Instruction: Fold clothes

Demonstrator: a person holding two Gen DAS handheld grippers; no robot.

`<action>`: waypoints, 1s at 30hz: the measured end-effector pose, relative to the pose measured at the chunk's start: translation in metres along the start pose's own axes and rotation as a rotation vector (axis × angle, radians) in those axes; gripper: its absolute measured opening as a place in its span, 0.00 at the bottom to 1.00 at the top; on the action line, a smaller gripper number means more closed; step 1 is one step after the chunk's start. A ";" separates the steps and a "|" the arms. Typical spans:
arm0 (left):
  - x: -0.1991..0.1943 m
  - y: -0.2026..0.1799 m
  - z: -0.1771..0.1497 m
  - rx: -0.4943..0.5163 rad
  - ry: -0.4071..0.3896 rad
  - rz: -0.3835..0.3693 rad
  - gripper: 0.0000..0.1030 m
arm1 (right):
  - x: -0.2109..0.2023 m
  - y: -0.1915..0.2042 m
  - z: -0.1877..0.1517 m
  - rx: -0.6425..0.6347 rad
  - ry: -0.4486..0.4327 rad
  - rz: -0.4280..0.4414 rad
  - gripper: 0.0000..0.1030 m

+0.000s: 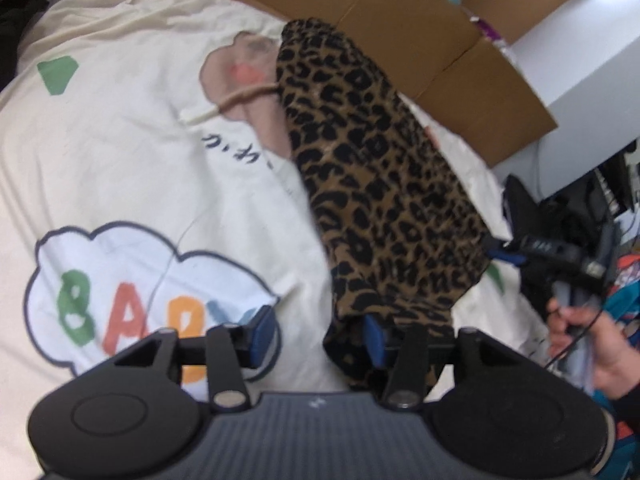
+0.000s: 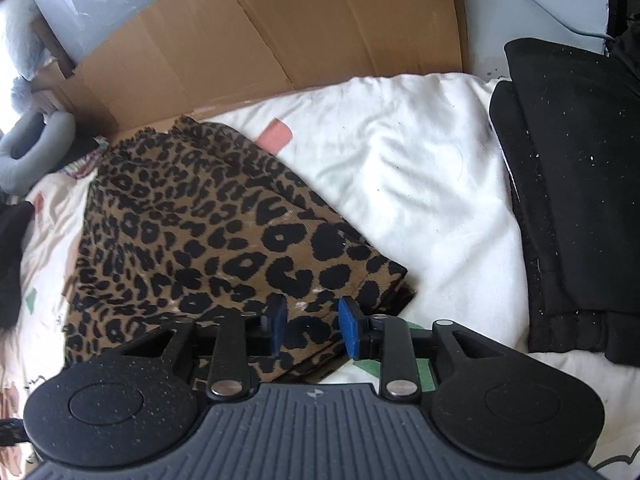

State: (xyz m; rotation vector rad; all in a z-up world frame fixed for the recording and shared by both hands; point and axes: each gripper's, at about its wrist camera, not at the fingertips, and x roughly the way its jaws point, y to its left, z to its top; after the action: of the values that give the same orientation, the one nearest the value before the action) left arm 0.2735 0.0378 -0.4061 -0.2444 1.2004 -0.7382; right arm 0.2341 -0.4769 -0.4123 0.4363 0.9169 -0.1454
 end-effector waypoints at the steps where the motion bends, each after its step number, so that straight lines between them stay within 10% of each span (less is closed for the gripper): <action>1: 0.001 -0.001 0.001 -0.003 -0.006 -0.010 0.49 | 0.002 -0.001 0.000 0.000 0.002 -0.004 0.34; 9: 0.009 0.001 0.005 -0.038 -0.022 -0.053 0.45 | 0.007 -0.007 0.001 0.012 -0.001 -0.028 0.33; 12: 0.014 0.005 0.006 -0.059 -0.009 -0.047 0.07 | 0.009 -0.004 -0.002 -0.009 0.005 -0.032 0.33; 18: 0.001 0.014 0.007 -0.092 -0.042 0.015 0.06 | 0.011 -0.007 -0.005 -0.038 0.008 -0.064 0.11; 30: -0.005 0.007 0.000 -0.133 -0.018 -0.005 0.17 | 0.008 -0.012 -0.012 0.011 -0.003 -0.050 0.10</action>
State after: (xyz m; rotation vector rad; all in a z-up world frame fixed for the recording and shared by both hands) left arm 0.2754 0.0464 -0.4060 -0.3636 1.2337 -0.6601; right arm 0.2259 -0.4820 -0.4285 0.4231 0.9251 -0.1963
